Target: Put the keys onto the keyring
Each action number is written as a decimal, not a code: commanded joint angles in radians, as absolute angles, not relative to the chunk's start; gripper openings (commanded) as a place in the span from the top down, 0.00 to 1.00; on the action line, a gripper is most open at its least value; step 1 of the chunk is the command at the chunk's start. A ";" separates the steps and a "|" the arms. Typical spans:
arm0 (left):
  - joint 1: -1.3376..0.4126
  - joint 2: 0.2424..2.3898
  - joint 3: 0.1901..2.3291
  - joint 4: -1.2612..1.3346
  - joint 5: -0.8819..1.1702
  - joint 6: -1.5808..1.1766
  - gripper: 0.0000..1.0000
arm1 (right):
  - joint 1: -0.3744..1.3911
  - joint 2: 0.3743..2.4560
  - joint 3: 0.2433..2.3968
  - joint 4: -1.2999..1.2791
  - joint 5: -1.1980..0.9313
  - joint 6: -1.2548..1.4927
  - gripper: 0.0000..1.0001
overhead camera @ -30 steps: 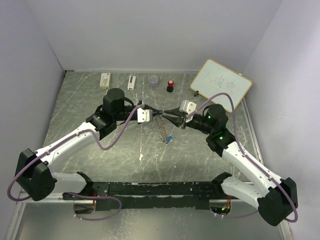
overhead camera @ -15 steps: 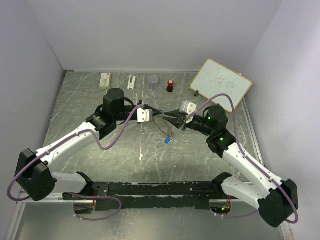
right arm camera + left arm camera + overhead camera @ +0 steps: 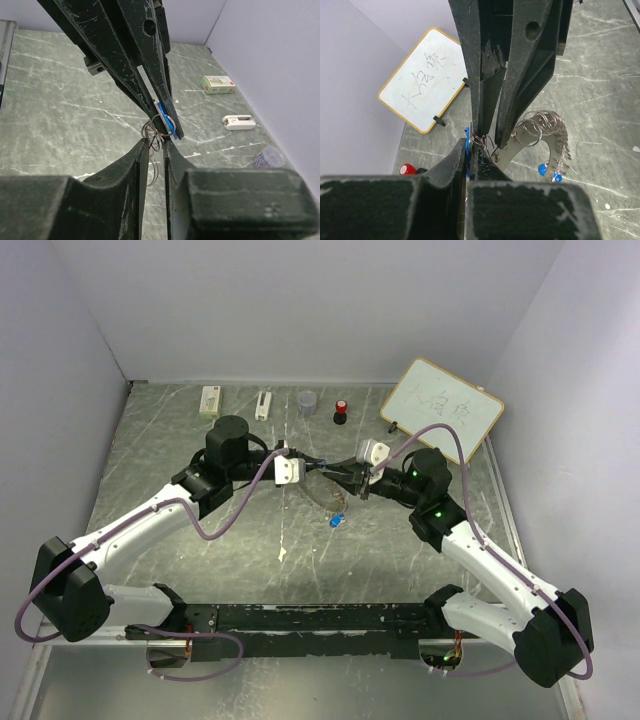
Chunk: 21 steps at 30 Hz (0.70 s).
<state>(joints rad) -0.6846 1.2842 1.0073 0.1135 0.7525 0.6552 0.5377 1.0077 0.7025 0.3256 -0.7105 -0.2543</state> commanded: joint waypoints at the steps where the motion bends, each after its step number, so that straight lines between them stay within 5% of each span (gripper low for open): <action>1: -0.693 1.288 1.051 0.161 0.783 0.666 0.93 | 0.537 1.017 0.712 0.359 -0.736 -0.244 0.84; 10: -0.693 1.294 1.054 0.165 0.759 0.664 0.93 | 0.538 1.022 0.713 0.373 -0.754 -0.228 1.00; 21: -0.699 1.275 0.996 0.302 0.565 0.592 0.93 | 0.537 0.996 0.681 0.415 -0.724 -0.200 1.00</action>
<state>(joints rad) -0.6895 1.2926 1.0061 0.1467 0.6914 0.6323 0.5304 1.0180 0.7002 0.3653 -0.7074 -0.2291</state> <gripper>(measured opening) 0.091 0.009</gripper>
